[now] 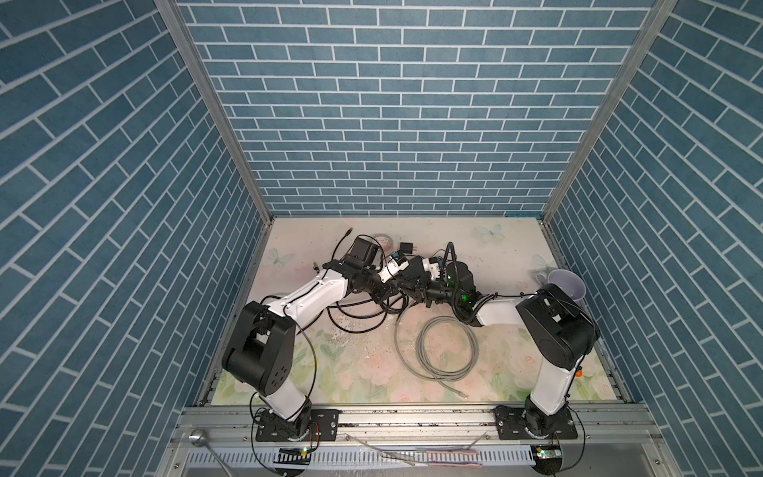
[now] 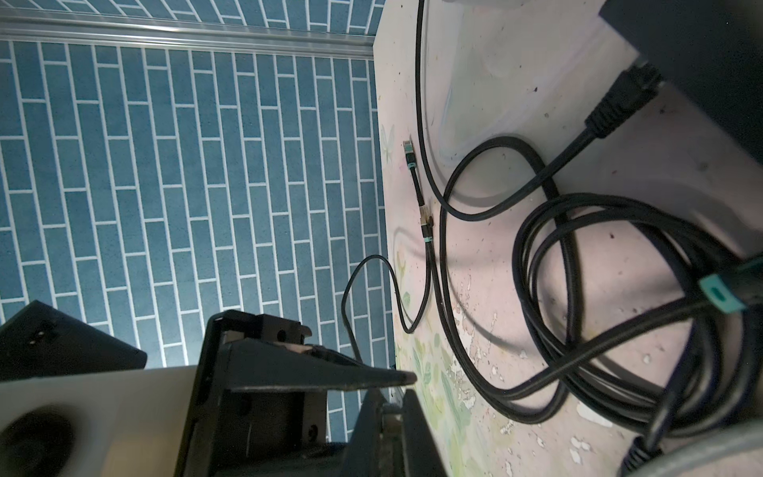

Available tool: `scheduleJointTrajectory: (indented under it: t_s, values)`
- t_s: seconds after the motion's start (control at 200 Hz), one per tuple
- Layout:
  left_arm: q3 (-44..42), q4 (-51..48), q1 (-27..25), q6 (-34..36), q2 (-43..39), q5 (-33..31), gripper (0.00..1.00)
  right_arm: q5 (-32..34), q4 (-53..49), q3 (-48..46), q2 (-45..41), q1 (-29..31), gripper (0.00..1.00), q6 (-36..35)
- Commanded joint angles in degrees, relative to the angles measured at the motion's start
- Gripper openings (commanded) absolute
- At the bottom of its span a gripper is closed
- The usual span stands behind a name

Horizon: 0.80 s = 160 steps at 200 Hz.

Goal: Insert the plug into the switch port

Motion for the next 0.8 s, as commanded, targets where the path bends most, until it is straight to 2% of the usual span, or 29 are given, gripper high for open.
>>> scheduleJointTrajectory:
  t_s: [0.0, 0.11, 0.29, 0.485, 0.67, 0.795]
  values:
    - [0.44, -1.43, -0.11, 1.63, -0.86, -0.93, 0.27, 0.31, 1.14, 1.99, -0.16, 0.77, 0.04, 2.40]
    - [0.79, -2.43, -0.11, 2.01, -0.48, -1.00, 0.19, 0.47, 1.45, 2.17, 0.02, 1.00, 0.04, 2.86]
    - [1.13, -4.19, -0.02, 3.27, -0.46, -1.66, 0.11, 2.14, 0.76, 1.30, -0.41, 0.98, 0.04, 2.97]
    - [0.72, -4.62, -0.09, 3.69, -1.07, -2.24, 0.17, 3.08, 0.72, 0.75, -0.37, 1.03, 0.03, 3.23]
    - [0.80, -5.07, -0.03, 3.77, -0.99, -2.10, 0.15, 2.76, 0.61, 0.42, -0.51, 0.98, 0.03, 3.15]
    - [0.46, -5.03, -0.05, 3.77, -1.16, -2.93, 0.23, 3.02, 0.79, 0.16, 0.04, 1.05, 0.03, 3.28]
